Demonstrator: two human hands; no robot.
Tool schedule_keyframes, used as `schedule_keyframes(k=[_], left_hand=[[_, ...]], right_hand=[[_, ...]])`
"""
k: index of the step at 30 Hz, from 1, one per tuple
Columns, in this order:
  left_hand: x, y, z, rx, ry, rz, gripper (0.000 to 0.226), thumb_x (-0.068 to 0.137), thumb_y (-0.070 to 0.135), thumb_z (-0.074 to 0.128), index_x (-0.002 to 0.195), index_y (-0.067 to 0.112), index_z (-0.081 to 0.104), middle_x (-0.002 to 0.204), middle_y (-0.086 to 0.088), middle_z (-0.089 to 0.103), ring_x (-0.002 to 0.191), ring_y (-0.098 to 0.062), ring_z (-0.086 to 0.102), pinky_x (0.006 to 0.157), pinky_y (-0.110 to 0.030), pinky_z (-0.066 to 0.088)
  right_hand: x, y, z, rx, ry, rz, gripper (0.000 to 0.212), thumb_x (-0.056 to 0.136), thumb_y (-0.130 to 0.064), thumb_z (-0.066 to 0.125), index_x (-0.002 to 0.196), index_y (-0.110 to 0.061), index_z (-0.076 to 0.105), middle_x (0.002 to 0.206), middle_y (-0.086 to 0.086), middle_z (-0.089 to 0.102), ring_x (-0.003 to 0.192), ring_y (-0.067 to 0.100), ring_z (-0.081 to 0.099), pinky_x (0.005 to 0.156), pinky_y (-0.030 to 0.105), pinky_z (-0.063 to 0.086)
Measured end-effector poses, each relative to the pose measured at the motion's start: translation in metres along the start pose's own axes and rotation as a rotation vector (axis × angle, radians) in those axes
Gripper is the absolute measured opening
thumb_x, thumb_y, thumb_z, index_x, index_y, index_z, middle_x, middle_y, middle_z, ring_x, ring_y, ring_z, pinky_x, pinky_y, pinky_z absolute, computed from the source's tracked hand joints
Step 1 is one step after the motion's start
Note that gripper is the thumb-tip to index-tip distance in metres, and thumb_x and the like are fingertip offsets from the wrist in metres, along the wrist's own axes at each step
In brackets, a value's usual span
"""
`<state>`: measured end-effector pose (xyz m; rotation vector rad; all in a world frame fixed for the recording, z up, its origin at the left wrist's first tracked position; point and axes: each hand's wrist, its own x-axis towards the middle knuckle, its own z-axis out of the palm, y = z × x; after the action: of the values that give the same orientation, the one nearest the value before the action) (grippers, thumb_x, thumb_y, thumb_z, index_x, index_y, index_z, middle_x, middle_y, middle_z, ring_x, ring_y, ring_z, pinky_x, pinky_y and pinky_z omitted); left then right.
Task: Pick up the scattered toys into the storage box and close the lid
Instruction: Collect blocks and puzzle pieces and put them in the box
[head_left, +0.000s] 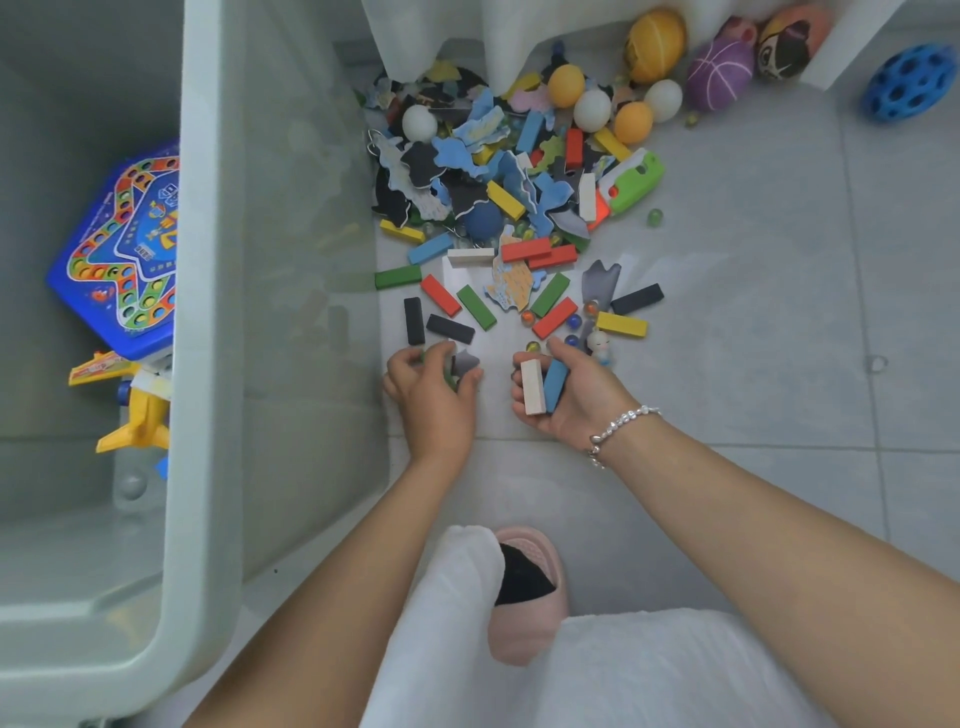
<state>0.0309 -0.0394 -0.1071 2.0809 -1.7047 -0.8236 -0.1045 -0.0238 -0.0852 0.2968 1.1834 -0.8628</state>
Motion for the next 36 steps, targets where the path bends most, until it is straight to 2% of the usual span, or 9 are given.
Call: schedule_keyframes(k=[2,6,10,12,15,17,24,28,36], left_hand=[[0.002,0.001,0.002,-0.044,-0.025,-0.008,0.022,0.081,0.014,0.07,0.102,0.012,0.065,0.115,-0.007,0.04,0.114,-0.026,0.038,0.086,-0.012,0.025],[0.001,0.002,-0.002,-0.068,-0.138,-0.025,0.017,0.079,0.007,0.072,0.094,0.011,0.064,0.103,0.0,0.037,0.109,-0.026,0.047,0.088,-0.017,0.034],[0.003,0.004,-0.004,-0.049,-0.175,-0.008,0.013,0.079,0.013,0.073,0.088,0.01,0.065,0.102,0.0,0.039,0.109,-0.026,0.048,0.089,-0.019,0.036],[-0.001,0.005,-0.003,-0.02,-0.189,0.017,0.029,0.075,0.023,0.077,0.096,0.012,0.062,0.105,0.0,0.036,0.11,-0.02,0.042,0.093,-0.023,0.038],[-0.011,0.006,0.001,0.036,-0.231,0.079,0.047,0.07,0.028,0.081,0.107,0.015,0.056,0.108,0.002,0.03,0.108,-0.012,0.029,0.087,-0.015,0.03],[-0.013,0.007,0.003,0.038,-0.243,0.093,0.042,0.071,0.024,0.08,0.105,0.015,0.056,0.109,0.002,0.031,0.11,-0.014,0.03,0.085,-0.012,0.026],[-0.012,0.01,0.002,-0.009,-0.264,0.052,0.027,0.073,0.014,0.076,0.095,0.016,0.062,0.109,0.003,0.036,0.113,-0.017,0.037,0.088,-0.015,0.031],[-0.013,0.009,0.0,-0.057,-0.24,0.063,0.027,0.075,0.012,0.071,0.1,0.016,0.065,0.111,-0.001,0.04,0.114,-0.02,0.045,0.09,-0.016,0.034],[-0.016,0.005,-0.007,-0.19,-0.168,0.078,0.03,0.081,0.009,0.067,0.111,0.011,0.068,0.11,-0.004,0.057,0.086,-0.013,0.059,0.086,-0.016,0.046]], right_hand=[[0.0,-0.001,0.0,-0.016,0.008,-0.009,0.039,0.097,-0.039,0.039,0.095,-0.007,0.06,0.078,0.008,0.056,0.064,0.017,0.053,0.059,0.028,0.049],[-0.001,-0.001,-0.002,-0.085,0.05,-0.033,0.038,0.097,-0.037,0.04,0.093,-0.006,0.062,0.081,0.008,0.057,0.066,0.017,0.053,0.06,0.031,0.049],[-0.006,-0.003,-0.004,-0.089,0.078,-0.061,0.037,0.097,-0.034,0.044,0.078,-0.008,0.064,0.076,0.007,0.056,0.066,0.017,0.053,0.066,0.033,0.051],[-0.008,-0.004,-0.006,-0.084,0.099,-0.07,0.036,0.096,-0.033,0.046,0.075,-0.01,0.063,0.075,0.008,0.055,0.068,0.017,0.053,0.07,0.033,0.051],[-0.01,-0.004,-0.008,-0.07,0.114,-0.072,0.031,0.095,-0.032,0.048,0.081,-0.009,0.063,0.077,0.008,0.054,0.068,0.017,0.053,0.067,0.033,0.051],[-0.01,-0.003,-0.009,-0.083,0.129,-0.082,0.028,0.095,-0.031,0.048,0.084,-0.009,0.062,0.077,0.008,0.054,0.068,0.017,0.054,0.064,0.033,0.052],[-0.009,0.0,-0.014,-0.138,0.148,-0.098,0.028,0.096,-0.03,0.046,0.084,-0.009,0.062,0.079,0.008,0.055,0.069,0.017,0.054,0.063,0.033,0.052],[-0.01,0.001,-0.013,-0.15,0.152,-0.102,0.028,0.096,-0.029,0.046,0.083,-0.009,0.061,0.076,0.008,0.055,0.068,0.016,0.054,0.064,0.032,0.052],[-0.013,-0.002,-0.012,-0.124,0.16,-0.092,0.029,0.097,-0.029,0.045,0.084,-0.008,0.061,0.078,0.008,0.055,0.069,0.017,0.054,0.064,0.032,0.051]])
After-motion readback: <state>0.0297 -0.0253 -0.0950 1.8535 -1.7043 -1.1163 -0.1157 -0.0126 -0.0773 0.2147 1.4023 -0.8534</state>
